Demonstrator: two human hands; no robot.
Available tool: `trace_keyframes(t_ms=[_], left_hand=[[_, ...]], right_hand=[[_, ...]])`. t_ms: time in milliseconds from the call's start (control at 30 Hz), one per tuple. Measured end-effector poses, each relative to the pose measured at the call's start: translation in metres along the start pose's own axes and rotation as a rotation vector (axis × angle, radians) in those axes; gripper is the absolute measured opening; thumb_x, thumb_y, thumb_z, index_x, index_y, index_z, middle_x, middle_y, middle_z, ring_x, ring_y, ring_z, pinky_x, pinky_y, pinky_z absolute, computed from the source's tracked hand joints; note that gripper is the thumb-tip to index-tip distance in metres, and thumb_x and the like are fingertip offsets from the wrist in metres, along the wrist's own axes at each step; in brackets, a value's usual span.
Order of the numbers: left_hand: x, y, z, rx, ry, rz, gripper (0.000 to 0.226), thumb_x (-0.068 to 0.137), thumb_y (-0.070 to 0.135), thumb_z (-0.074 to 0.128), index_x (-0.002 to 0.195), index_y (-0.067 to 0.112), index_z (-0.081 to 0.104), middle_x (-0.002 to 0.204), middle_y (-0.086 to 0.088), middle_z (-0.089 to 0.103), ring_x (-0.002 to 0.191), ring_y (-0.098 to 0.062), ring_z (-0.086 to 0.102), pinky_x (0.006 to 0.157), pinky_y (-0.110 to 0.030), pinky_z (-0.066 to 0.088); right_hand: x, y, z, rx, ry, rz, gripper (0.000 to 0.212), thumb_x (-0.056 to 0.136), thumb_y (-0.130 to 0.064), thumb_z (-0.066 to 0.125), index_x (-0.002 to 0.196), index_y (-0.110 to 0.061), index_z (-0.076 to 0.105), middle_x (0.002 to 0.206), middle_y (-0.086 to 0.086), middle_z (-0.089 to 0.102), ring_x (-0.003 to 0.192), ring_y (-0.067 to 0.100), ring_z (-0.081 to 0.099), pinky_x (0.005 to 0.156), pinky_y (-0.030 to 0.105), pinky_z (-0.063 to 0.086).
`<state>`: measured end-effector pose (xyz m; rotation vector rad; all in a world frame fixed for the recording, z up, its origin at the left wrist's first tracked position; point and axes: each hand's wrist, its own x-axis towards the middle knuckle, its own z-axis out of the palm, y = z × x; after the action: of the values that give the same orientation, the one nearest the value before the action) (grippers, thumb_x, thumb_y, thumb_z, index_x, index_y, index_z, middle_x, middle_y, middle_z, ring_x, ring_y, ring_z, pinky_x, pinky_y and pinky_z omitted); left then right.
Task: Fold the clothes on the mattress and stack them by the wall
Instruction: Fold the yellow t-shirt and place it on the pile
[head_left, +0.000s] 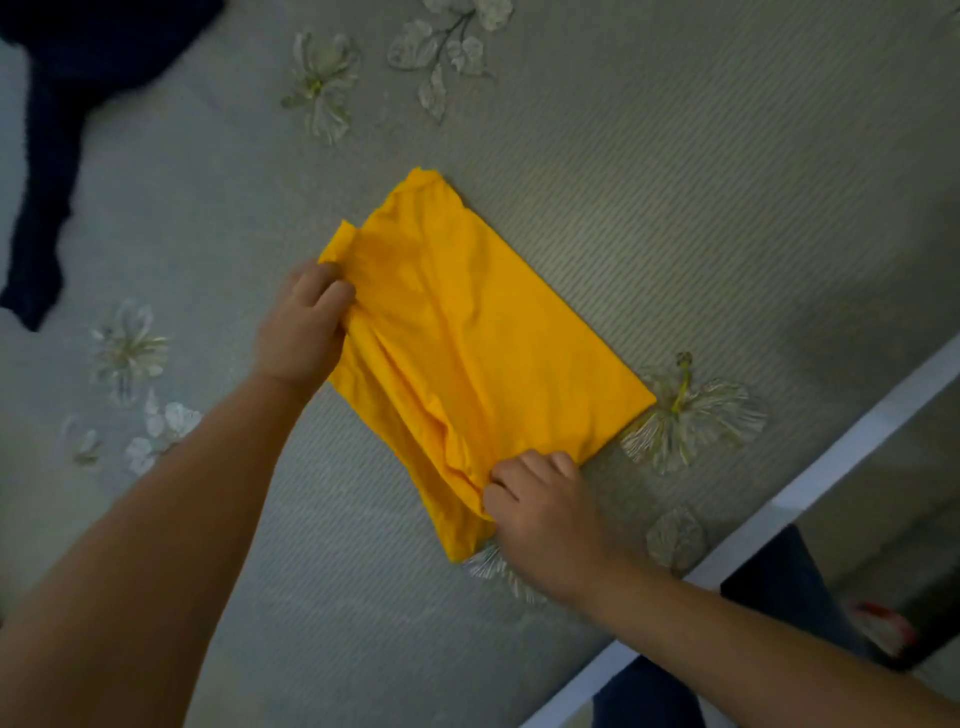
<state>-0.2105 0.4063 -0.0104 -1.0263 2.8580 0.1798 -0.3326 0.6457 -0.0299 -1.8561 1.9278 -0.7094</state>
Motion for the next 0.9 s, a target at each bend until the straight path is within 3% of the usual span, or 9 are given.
trace_keyframes(t_ms=[100,200,333,433,500,633,733,833,900], left_hand=[[-0.056,-0.019,0.030,0.099,-0.234,-0.212,0.027,0.082,-0.006,0.049,0.107,-0.007,0.059,0.130,-0.033,0.045,0.121,-0.054,0.038,0.095,-0.059,0.036],[-0.099,-0.025,0.051,0.133,-0.449,-0.506,0.060,0.089,0.003,0.046,0.144,0.014,0.024,0.154,-0.014,0.013,0.140,-0.037,0.007,0.111,-0.049,0.015],[-0.110,-0.016,0.060,0.103,-0.262,-0.192,0.063,0.077,-0.004,0.064,0.135,0.001,0.041,0.141,-0.028,0.035,0.130,-0.046,0.033,0.099,-0.058,0.033],[-0.090,-0.006,0.054,0.220,-0.152,0.099,0.046,0.079,0.009,0.043,0.123,0.001,0.052,0.122,-0.026,0.056,0.108,-0.046,0.055,0.081,-0.059,0.046],[-0.073,-0.006,0.052,0.263,-0.179,0.198,0.048,0.078,0.013,0.034,0.115,0.000,0.061,0.118,-0.021,0.061,0.104,-0.042,0.059,0.075,-0.056,0.050],[-0.047,-0.012,0.062,0.289,-0.237,0.191,0.052,0.078,0.018,0.029,0.112,0.000,0.063,0.118,-0.022,0.061,0.105,-0.042,0.058,0.079,-0.057,0.048],[-0.032,-0.019,0.069,0.146,-0.344,0.064,0.069,0.081,0.030,0.005,0.136,0.006,0.040,0.143,-0.020,0.035,0.133,-0.040,0.030,0.110,-0.048,0.023],[-0.032,-0.025,0.071,0.156,-0.396,-0.021,0.051,0.095,0.022,0.009,0.146,0.015,0.013,0.154,-0.010,0.011,0.143,-0.024,0.010,0.114,-0.033,0.006],[-0.031,-0.019,0.063,0.063,-0.353,-0.089,0.049,0.097,0.013,0.018,0.146,0.011,0.012,0.154,-0.012,0.012,0.142,-0.023,0.012,0.113,-0.031,0.007]], right_hand=[[-0.017,-0.025,0.040,-0.166,-0.260,0.036,0.012,0.053,-0.027,0.072,0.051,-0.022,0.061,0.059,-0.006,0.061,0.057,0.015,0.060,0.062,0.028,0.026],[-0.023,-0.040,0.058,-0.180,-0.358,0.183,0.044,0.032,-0.054,0.084,0.056,-0.023,0.064,0.062,-0.007,0.062,0.060,0.012,0.061,0.069,0.030,0.038],[-0.012,-0.056,0.061,-0.237,-0.262,0.360,0.084,0.031,-0.072,0.074,0.089,-0.017,0.050,0.081,0.000,0.068,0.078,0.021,0.068,0.078,0.043,0.047],[0.004,-0.065,0.074,-0.360,-0.409,0.387,0.105,0.030,-0.079,0.069,0.112,-0.013,0.066,0.117,0.004,0.065,0.109,0.025,0.061,0.086,0.048,0.050],[0.012,-0.066,0.082,-0.421,-0.478,0.416,0.101,0.037,-0.082,0.065,0.118,-0.022,0.062,0.128,-0.003,0.055,0.118,0.025,0.055,0.093,0.046,0.046],[0.009,-0.052,0.092,-0.441,-0.485,0.397,0.080,0.042,-0.063,0.079,0.107,-0.019,0.069,0.117,0.002,0.065,0.110,0.023,0.061,0.084,0.049,0.050],[0.012,-0.030,0.080,-0.532,-0.478,0.253,0.064,0.045,-0.058,0.079,0.099,-0.023,0.073,0.110,-0.004,0.068,0.104,0.016,0.064,0.081,0.041,0.053],[0.025,-0.009,0.041,-0.555,-0.488,0.137,0.053,0.049,-0.061,0.072,0.091,-0.029,0.075,0.101,-0.010,0.071,0.096,0.007,0.067,0.080,0.029,0.055],[0.037,0.011,0.010,-0.518,-0.515,0.146,0.059,0.059,-0.052,0.074,0.103,-0.014,0.071,0.111,0.003,0.068,0.103,0.012,0.064,0.087,0.029,0.052]])
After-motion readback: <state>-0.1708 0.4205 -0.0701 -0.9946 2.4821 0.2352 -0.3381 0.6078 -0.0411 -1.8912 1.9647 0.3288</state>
